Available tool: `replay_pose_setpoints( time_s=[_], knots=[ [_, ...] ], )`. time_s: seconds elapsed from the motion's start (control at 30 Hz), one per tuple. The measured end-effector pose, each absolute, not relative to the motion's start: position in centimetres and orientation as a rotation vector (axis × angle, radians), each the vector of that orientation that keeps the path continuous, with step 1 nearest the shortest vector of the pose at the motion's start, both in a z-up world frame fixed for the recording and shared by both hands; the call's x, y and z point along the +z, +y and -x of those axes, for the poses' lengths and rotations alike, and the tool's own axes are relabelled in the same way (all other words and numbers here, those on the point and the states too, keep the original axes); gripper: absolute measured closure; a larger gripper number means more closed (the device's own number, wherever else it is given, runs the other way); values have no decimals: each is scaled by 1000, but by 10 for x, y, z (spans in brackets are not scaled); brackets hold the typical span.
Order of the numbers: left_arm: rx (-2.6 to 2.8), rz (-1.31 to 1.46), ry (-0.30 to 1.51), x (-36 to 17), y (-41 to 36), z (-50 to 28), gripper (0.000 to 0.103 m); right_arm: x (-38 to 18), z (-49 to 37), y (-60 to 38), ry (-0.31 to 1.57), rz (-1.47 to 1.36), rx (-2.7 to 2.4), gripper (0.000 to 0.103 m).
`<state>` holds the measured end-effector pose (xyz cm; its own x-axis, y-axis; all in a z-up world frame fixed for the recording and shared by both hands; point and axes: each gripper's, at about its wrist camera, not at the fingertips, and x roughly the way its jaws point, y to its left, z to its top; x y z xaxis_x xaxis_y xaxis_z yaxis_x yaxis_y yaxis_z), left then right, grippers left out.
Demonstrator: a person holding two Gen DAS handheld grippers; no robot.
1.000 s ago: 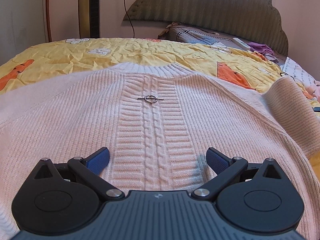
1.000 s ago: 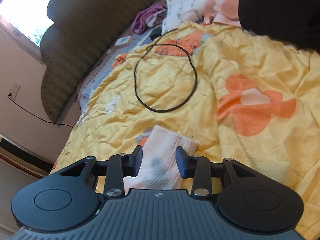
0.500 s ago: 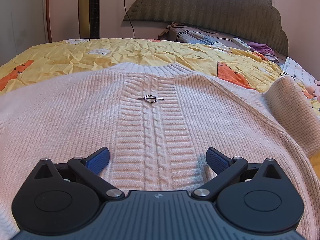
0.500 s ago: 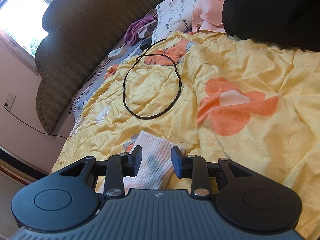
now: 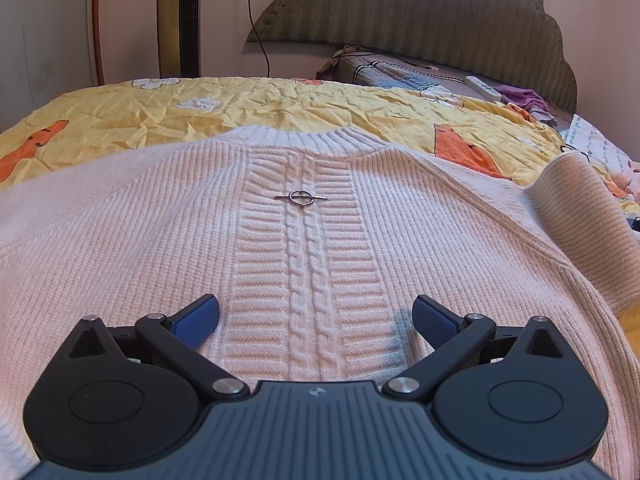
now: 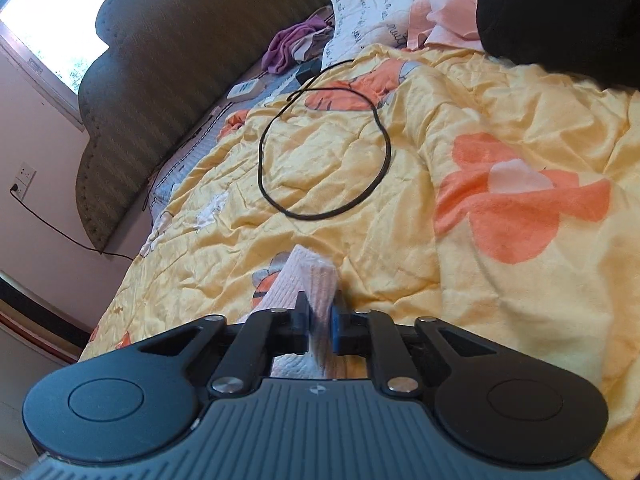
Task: Fold small clothes
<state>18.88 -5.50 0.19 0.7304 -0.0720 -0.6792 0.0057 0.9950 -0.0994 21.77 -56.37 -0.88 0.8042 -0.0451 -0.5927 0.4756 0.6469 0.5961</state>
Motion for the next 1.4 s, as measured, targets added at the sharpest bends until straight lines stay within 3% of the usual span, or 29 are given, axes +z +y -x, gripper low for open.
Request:
replay_pose_setpoints(
  time_s=[0.17,0.33,0.47,0.67,0.77,0.9,0.97,1.1,1.23,1.27,1.3,1.4],
  knots=[
    [-79,242,726,11,-35,-186,0,23,-203,-537,451,-796,-237,88],
    [-248,708,699,27,11,-193,0,78,-186,-454,349,-732,27,88],
    [-392,1003,733,19,29,-204,0,82,-183,-368,385,-761,264,88],
    [-384,1087,848,-12,20,-215,0,35,-180,-255,565,-816,453,88],
    [-379,1043,846,-19,13,-219,0,15,-171,-236,669,-854,442,71],
    [-351,968,832,-19,2,-221,3,12,-139,-247,631,-913,449,71],
    [-316,909,832,-17,-6,-223,12,15,-128,-255,608,-880,420,64],
    [-231,759,861,-12,-14,-224,60,-3,-116,-269,634,-834,342,56],
    [-219,667,889,-8,-10,-222,73,-21,-113,-279,622,-875,338,55],
    [-200,637,897,-7,-10,-221,88,-23,-114,-280,613,-892,344,56],
    [-184,607,904,-7,-11,-222,95,-25,-114,-282,603,-907,351,56],
    [-192,569,919,-1,-10,-224,97,-31,-116,-286,572,-960,375,56]
  ],
)
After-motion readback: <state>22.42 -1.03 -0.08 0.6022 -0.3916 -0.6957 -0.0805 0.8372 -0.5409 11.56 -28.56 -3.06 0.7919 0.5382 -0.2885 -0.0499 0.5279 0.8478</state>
